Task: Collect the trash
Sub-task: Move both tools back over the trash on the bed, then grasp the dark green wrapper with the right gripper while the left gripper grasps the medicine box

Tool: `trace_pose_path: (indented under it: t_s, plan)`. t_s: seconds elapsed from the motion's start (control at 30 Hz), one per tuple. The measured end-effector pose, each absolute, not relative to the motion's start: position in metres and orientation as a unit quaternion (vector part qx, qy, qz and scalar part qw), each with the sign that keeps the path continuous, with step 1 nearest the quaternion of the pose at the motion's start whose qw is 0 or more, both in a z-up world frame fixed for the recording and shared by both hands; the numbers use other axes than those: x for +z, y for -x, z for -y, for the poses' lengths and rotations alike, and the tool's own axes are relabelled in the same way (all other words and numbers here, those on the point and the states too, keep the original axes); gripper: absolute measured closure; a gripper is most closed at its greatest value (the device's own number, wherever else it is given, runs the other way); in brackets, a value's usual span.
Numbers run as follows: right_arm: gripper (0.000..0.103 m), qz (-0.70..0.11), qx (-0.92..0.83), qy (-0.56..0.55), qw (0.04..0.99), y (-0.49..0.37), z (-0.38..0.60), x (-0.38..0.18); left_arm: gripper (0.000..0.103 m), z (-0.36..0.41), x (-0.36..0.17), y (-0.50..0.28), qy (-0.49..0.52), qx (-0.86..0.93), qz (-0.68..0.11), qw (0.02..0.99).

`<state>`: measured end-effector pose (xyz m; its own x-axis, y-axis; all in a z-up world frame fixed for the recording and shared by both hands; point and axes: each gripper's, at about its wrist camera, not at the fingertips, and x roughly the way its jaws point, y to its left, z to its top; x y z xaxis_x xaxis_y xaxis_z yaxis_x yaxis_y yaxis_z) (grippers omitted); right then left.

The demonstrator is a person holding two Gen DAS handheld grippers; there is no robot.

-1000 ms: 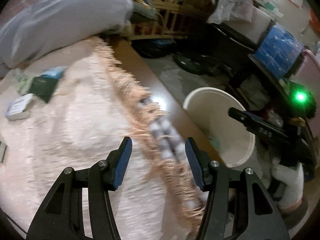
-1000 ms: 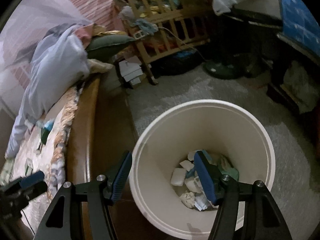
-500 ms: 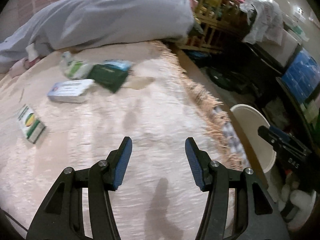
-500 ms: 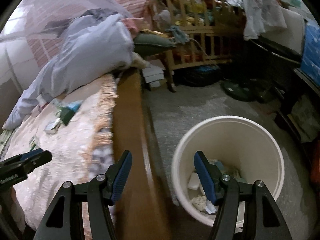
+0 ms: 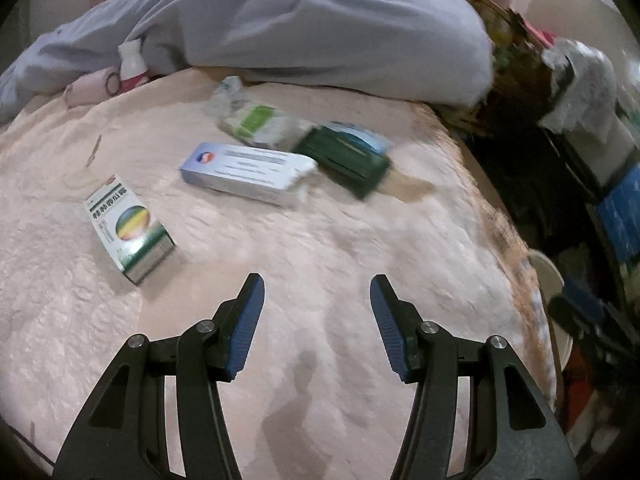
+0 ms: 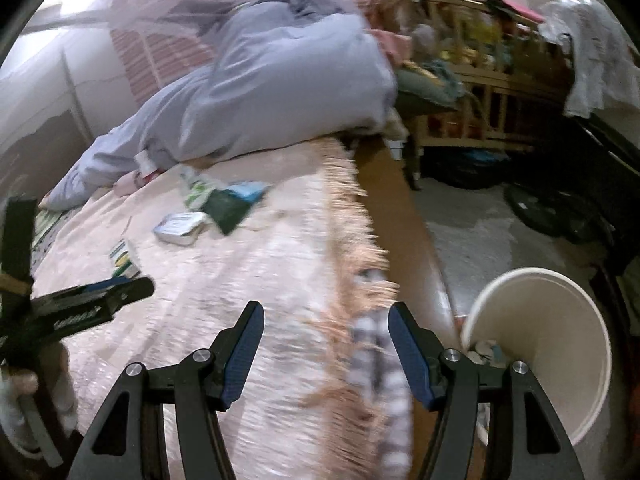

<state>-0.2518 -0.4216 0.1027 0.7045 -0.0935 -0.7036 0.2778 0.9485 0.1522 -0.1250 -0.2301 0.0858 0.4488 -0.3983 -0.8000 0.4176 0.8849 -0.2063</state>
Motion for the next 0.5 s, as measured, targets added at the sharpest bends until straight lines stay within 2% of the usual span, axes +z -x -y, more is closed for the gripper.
trace_pose_path:
  t_s: [0.5]
  plan:
    - [0.039, -0.415, -0.051, -0.101, 0.903, 0.15, 0.384, 0.085, 0.049, 0.164, 0.052, 0.038, 0.022, -0.137, -0.51, 0.849]
